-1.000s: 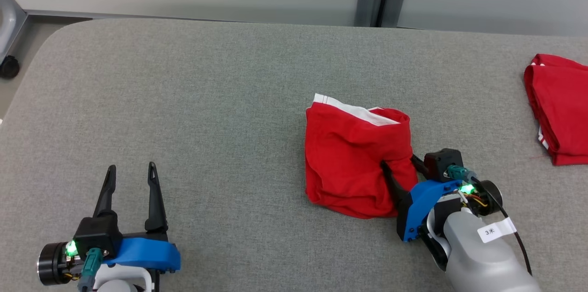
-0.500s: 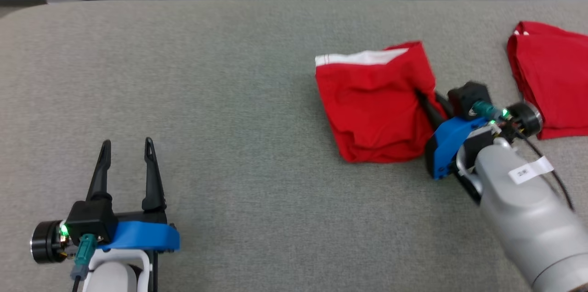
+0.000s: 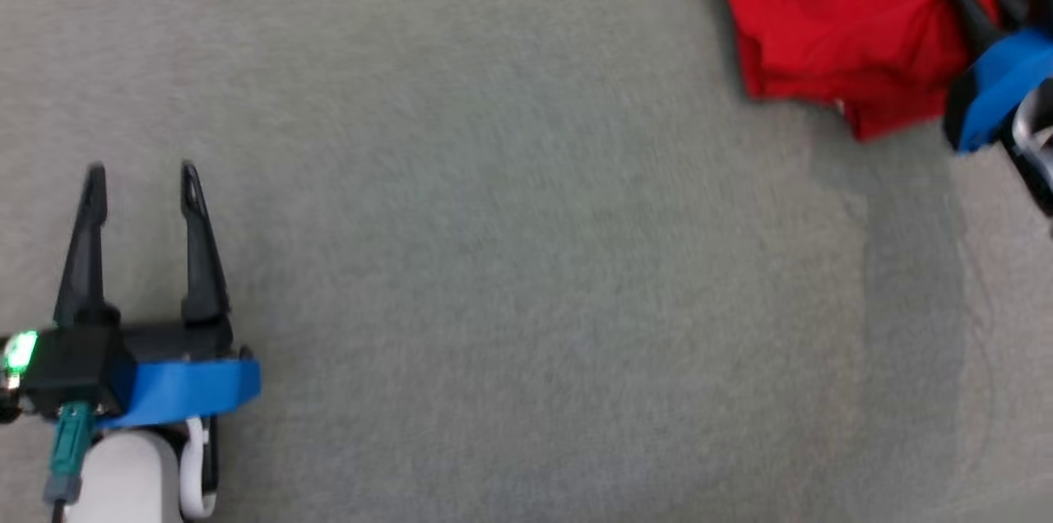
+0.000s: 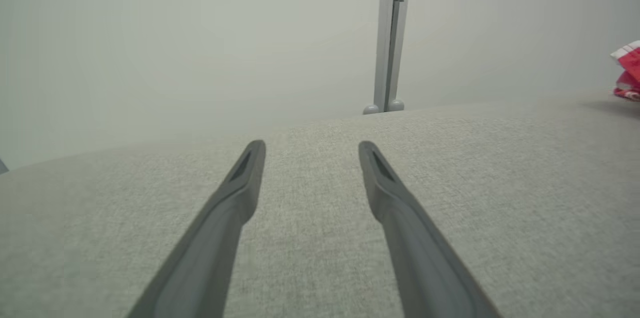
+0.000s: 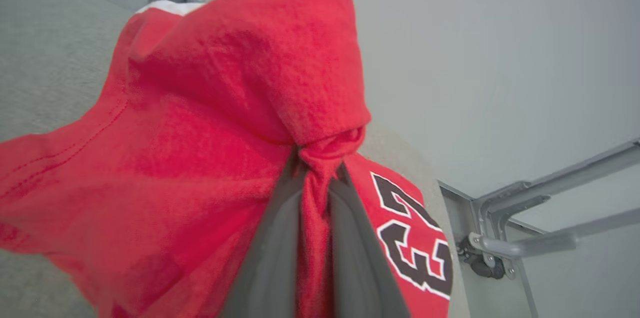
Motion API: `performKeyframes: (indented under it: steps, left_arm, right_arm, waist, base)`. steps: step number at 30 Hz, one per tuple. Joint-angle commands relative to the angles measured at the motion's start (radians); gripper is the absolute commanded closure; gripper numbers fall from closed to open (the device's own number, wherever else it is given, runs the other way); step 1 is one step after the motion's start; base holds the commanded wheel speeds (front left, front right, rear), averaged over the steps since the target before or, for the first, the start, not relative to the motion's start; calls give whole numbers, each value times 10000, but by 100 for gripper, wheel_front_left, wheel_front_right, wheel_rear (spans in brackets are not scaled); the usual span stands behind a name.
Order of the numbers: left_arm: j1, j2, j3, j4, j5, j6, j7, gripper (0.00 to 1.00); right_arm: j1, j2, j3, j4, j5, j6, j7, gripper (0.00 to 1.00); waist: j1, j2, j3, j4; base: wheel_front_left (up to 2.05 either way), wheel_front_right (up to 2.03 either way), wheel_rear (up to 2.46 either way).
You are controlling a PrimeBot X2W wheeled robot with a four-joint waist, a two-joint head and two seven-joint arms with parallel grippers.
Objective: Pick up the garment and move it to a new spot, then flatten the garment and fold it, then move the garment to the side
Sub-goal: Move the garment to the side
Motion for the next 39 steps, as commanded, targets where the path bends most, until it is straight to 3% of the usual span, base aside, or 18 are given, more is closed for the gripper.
performKeyframes:
  steps: [1,10,15,17,18,19,30,33,39]
  left_arm:
    - [-141,179,101,-284,104,28,-28,0]
    - [-564,744,54,-1037,318,-66,-25,0]
    - [-699,849,-38,-1203,332,-78,-23,0]
    - [-723,874,-46,-1214,323,-78,-23,0]
    - [-725,923,-24,-1218,287,-59,-23,0]
    - [-734,925,-36,-1203,276,-56,-23,0]
    - [-607,642,-126,-944,9,178,-26,0]
    - [-338,554,-71,-787,-98,245,-25,0]
    - [200,365,66,-420,-306,328,-26,0]
  right_arm:
    - [-350,-267,-45,-127,290,-9,180,100]
    - [-1183,-991,-167,91,1070,-8,770,100]
    - [-1683,-880,-80,607,1131,-8,956,100]
    - [-1782,-825,-59,736,1155,-8,1005,94]
    - [-1995,-710,-94,1015,1124,-8,982,22]
    - [-2116,-690,-141,1196,1064,-8,942,0]
    - [-2503,-474,-639,2279,193,-8,-175,0]
    - [-1993,-298,-903,1756,39,-8,-281,0]
    - [-255,409,-1968,-901,-319,-6,-290,0]
  waist:
    - [-2,-2,281,-323]
    - [-2,-2,1263,-1084]
    - [-2,-2,1438,-1055]
    - [-2,-2,1456,-1040]
    - [-2,-2,1491,-1012]
    - [-2,-2,1504,-970]
    - [-2,-2,916,-408]
    - [-2,-2,456,-240]
    - [-2,-2,-535,75]
  base:
    - [0,0,0]
    - [0,0,0]
    - [0,0,0]
    - [0,0,0]
    - [0,0,0]
    - [0,0,0]
    - [0,0,0]
    - [0,0,0]
    - [0,0,0]
